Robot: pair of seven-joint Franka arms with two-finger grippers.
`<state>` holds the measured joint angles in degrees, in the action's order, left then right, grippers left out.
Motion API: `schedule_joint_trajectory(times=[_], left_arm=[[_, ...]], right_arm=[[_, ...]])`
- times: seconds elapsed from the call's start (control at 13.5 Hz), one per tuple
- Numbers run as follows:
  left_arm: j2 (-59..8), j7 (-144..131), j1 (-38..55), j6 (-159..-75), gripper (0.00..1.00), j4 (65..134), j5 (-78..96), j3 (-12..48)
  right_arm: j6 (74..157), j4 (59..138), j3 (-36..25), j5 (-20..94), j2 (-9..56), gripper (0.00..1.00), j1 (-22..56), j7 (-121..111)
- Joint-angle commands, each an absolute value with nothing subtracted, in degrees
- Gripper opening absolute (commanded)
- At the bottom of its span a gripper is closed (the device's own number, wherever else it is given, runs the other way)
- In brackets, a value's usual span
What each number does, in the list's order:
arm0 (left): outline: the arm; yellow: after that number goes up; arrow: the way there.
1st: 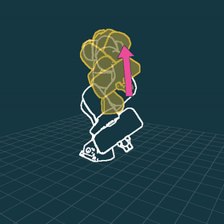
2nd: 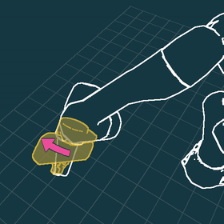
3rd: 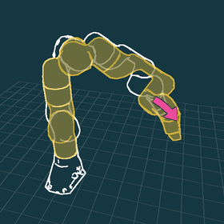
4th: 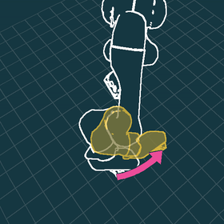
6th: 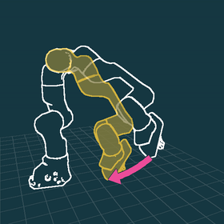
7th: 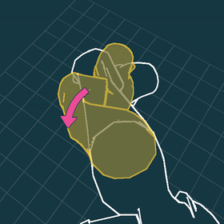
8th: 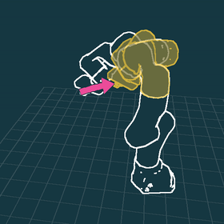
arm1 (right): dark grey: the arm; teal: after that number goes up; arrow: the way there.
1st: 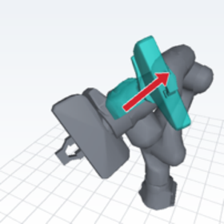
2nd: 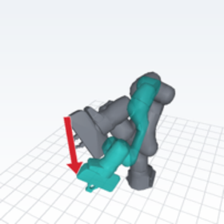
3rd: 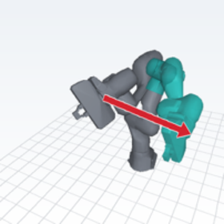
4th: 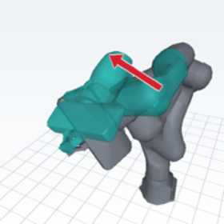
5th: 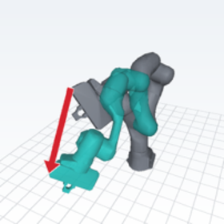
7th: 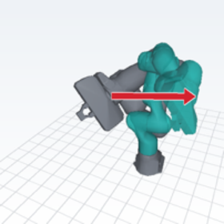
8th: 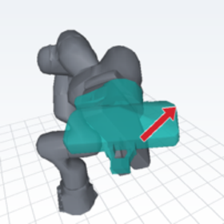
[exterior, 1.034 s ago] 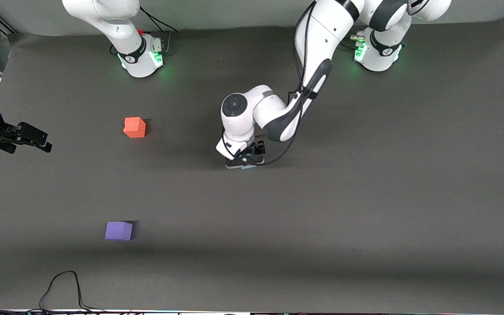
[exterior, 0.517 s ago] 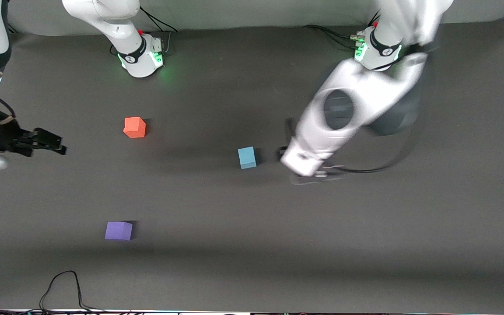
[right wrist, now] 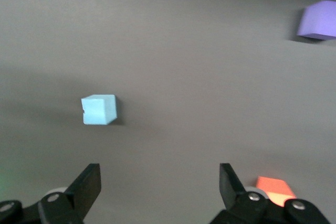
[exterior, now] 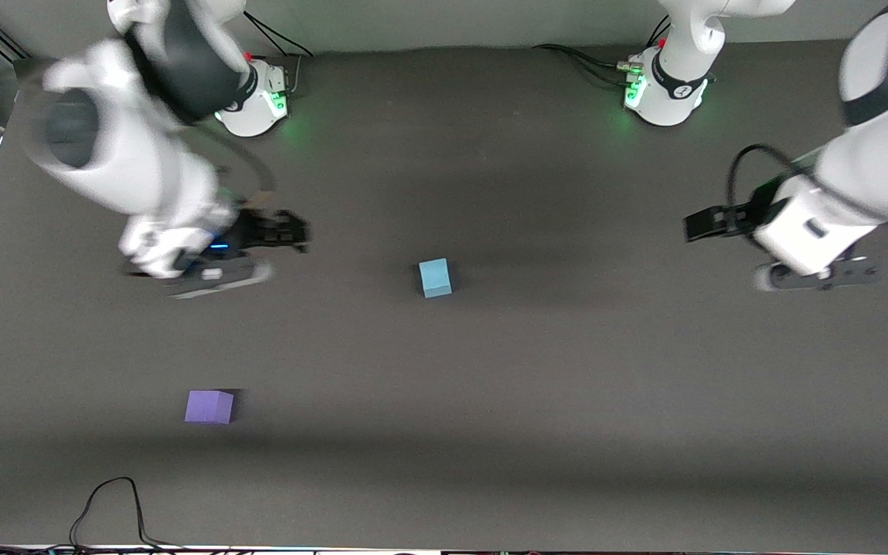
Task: Place blue block between orange and purple blocks
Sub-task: 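Lower the right gripper onto the blue cube and grasp it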
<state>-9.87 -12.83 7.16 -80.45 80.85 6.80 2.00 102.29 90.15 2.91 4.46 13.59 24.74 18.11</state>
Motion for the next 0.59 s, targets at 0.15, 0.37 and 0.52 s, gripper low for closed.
schedule_joint_trajectory(times=[0.15, 0.37, 0.52], left_arm=[[-1.1, 0.2, -0.8, -82.7, 1.00, 91.8, 3.5, 2.7], [5.1, -0.7, -1.1, -90.6, 1.00, 101.0, 2.1, 2.8], [6.2, -0.8, -0.9, -91.2, 1.00, 101.8, 2.2, 2.6]], right_arm=[[116.1, 91.6, 1.7, -2.0, 24.7, 1.00, 38.1, 32.7], [130.7, 100.2, 1.8, -1.8, 27.5, 1.00, 38.4, 34.7], [135.8, 101.1, 1.6, -1.7, 30.9, 1.00, 41.4, 37.7]])
